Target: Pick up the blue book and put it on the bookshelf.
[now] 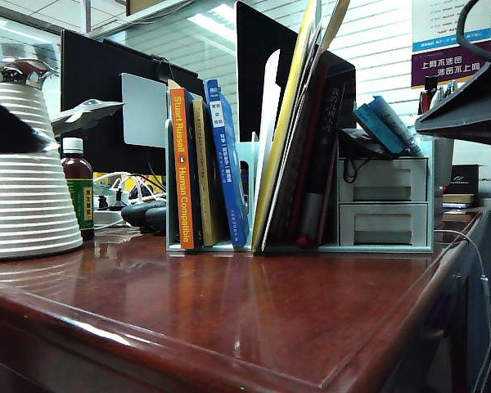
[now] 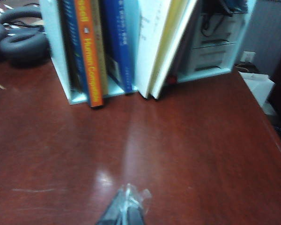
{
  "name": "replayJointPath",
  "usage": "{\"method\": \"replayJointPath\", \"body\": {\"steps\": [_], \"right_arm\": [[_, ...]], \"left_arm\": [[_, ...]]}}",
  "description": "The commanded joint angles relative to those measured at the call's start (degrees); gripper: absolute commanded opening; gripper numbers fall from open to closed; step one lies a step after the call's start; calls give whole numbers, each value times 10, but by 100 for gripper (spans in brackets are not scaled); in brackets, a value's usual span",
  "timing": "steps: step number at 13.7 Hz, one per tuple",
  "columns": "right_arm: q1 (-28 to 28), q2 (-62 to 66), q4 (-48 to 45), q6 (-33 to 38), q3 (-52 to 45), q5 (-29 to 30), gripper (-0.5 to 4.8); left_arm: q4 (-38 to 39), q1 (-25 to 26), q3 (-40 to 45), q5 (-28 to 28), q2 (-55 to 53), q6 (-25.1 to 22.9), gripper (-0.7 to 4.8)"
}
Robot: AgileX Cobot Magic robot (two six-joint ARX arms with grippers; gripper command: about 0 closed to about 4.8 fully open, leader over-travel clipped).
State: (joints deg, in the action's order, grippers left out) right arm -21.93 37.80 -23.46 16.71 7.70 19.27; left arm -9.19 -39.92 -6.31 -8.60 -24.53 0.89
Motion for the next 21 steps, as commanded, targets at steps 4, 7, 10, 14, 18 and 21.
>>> {"method": "replayJointPath", "body": {"steps": [4, 7, 10, 14, 18, 21], "right_arm": [[-1, 0, -7, 2, 2, -9, -1], [0, 0, -8, 1, 2, -14, 0], [0, -2, -4, 0, 1, -13, -1], [0, -2, -3, 0, 1, -13, 0], [0, -2, -3, 0, 1, -13, 0], [7, -47, 10, -12, -9, -65, 0]], "left_arm": [[12, 133, 35, -10, 130, -3, -6], [129, 245, 59, 40, 245, 2, -6], [183, 319, 59, 63, 244, -19, -6], [196, 362, 59, 59, 244, -24, 36], [196, 362, 59, 59, 244, -24, 36], [196, 362, 59, 59, 244, -24, 36]]}}
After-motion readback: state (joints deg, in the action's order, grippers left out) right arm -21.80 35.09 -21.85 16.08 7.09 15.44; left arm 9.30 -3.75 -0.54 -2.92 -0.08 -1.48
